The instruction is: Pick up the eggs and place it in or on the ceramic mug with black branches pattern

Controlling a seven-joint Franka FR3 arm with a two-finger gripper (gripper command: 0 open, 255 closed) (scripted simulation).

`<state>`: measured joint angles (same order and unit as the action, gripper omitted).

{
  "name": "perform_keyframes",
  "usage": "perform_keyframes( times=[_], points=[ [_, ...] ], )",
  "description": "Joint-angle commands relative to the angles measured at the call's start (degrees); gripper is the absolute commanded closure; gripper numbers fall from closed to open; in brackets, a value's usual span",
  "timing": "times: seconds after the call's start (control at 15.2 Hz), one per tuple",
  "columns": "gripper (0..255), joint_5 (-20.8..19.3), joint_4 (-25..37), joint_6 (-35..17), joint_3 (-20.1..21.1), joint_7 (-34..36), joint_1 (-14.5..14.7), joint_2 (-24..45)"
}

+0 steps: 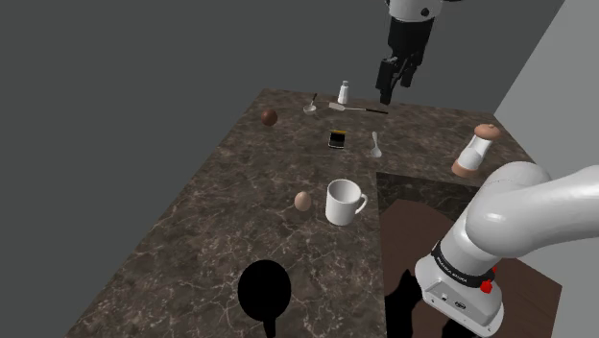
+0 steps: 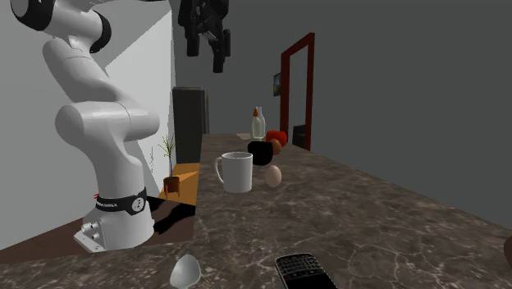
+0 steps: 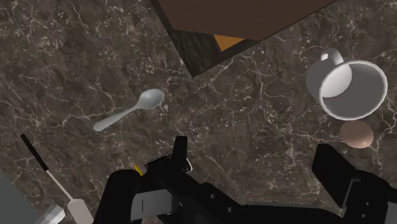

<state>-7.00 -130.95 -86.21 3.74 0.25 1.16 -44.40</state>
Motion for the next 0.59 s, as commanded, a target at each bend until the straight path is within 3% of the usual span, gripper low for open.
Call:
perform_keyframes(
  times=[0.0, 0.53],
  points=[
    [0, 0.00, 0.00, 0.00, 0.00, 0.00, 0.00, 0.00],
    [0, 5.26, -5.60, -9.40, 5.32, 7.68, 1.97, 7.33]
  ],
)
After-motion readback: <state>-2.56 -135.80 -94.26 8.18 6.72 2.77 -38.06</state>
